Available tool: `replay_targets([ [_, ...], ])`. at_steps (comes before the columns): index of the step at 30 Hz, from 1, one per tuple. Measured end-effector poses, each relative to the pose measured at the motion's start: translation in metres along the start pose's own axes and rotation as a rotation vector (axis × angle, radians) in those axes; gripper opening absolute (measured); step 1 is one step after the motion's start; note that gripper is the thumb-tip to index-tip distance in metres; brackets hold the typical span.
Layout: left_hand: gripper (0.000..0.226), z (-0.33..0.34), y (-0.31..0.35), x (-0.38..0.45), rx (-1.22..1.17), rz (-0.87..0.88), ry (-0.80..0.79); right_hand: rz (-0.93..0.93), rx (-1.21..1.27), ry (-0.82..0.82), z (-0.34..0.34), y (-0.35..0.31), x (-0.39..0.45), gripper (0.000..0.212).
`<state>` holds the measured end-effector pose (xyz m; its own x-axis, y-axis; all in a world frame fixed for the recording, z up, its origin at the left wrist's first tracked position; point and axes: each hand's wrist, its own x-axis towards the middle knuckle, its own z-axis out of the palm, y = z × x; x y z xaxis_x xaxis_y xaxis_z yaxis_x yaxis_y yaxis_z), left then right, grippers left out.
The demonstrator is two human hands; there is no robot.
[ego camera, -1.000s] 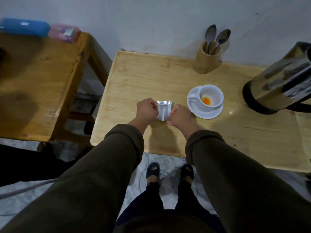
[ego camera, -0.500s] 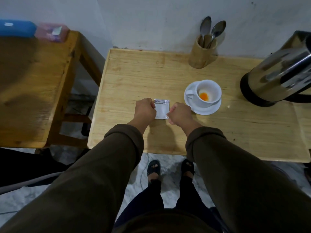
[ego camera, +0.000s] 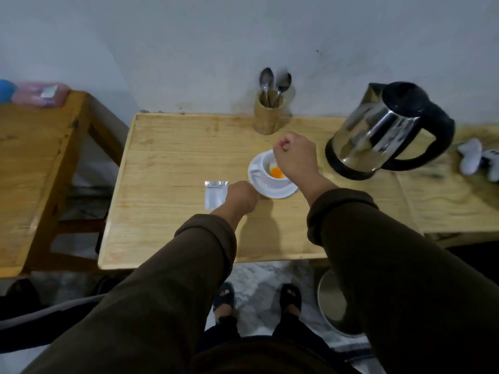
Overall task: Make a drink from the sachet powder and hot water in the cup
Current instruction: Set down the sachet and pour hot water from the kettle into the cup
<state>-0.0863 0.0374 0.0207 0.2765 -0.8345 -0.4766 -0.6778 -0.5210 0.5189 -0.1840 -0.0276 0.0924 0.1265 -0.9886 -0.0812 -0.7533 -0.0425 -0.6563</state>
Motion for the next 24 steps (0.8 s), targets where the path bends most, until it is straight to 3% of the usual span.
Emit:
replay_targets([
  [6, 0.035, 0.038, 0.029, -0.004, 0.168, 0.073, 0.001, -0.104, -0.179, 0.158, -0.065, 0.034, 0.023, 0.018],
  [16, 0.052, 0.079, 0.067, -0.005, -0.087, -0.271, 0.159, -0.289, -0.379, 0.377, -0.157, 0.1, 0.044, 0.023],
  [19, 0.059, 0.086, 0.074, -0.003, -0.192, -0.324, 0.197, -0.272, -0.407, 0.418, -0.178, 0.122, 0.046, 0.022],
  [24, 0.061, 0.094, 0.076, -0.001, -0.198, -0.332, 0.205, -0.104, -0.381, 0.379, -0.189, 0.157, 0.046, 0.05],
])
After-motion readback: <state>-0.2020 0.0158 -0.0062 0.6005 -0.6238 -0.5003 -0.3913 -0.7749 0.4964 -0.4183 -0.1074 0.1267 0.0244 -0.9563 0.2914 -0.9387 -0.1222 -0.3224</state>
